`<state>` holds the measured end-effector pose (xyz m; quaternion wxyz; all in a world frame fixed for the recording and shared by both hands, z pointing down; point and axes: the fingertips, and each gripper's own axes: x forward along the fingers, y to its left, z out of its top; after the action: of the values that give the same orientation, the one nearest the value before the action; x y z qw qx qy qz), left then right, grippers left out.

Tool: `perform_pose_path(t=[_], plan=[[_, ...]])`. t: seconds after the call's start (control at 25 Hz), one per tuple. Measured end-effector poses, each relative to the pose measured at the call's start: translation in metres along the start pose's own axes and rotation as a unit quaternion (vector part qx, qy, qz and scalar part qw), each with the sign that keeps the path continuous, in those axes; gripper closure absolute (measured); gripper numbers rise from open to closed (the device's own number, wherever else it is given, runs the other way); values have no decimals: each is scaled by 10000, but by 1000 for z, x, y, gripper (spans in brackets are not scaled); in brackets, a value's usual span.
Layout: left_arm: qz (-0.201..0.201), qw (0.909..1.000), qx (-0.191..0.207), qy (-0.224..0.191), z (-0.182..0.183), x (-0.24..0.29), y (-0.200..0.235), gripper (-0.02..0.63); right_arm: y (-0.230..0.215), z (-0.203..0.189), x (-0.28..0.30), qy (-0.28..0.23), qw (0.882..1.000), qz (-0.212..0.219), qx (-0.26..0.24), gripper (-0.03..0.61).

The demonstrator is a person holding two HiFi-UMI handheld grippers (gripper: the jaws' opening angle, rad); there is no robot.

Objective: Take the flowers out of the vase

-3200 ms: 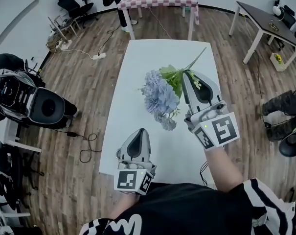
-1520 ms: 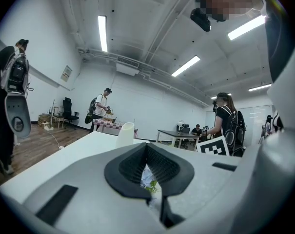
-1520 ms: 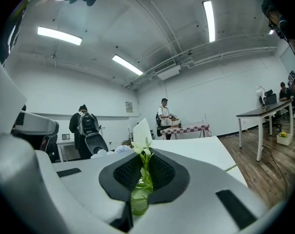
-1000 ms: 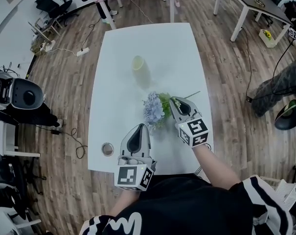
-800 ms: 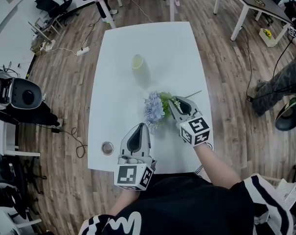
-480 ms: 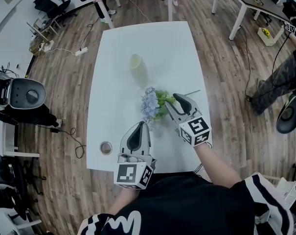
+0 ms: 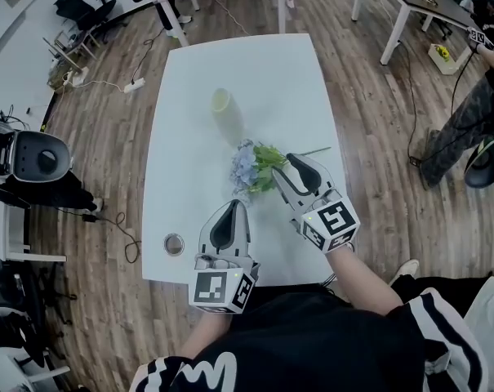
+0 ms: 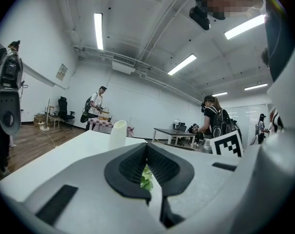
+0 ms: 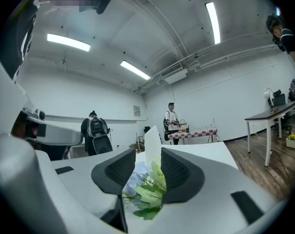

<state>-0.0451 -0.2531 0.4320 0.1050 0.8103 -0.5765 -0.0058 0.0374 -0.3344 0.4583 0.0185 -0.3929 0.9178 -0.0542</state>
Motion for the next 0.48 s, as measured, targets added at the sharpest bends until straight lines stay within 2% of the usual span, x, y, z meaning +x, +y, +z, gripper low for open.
perform_pose_path(t=[0.36, 0.44, 0.48], plan=[[-25, 10000, 7, -71, 6, -4, -2, 609, 44, 44, -18, -506, 9981, 325, -118, 437], [-13, 9999, 10, -108, 7, -7, 3, 609, 56, 45, -18, -515, 9976, 403, -241, 526], [3, 9999, 10, -129, 7, -8, 4, 609, 61, 43, -19, -497, 9973, 446, -309, 532]])
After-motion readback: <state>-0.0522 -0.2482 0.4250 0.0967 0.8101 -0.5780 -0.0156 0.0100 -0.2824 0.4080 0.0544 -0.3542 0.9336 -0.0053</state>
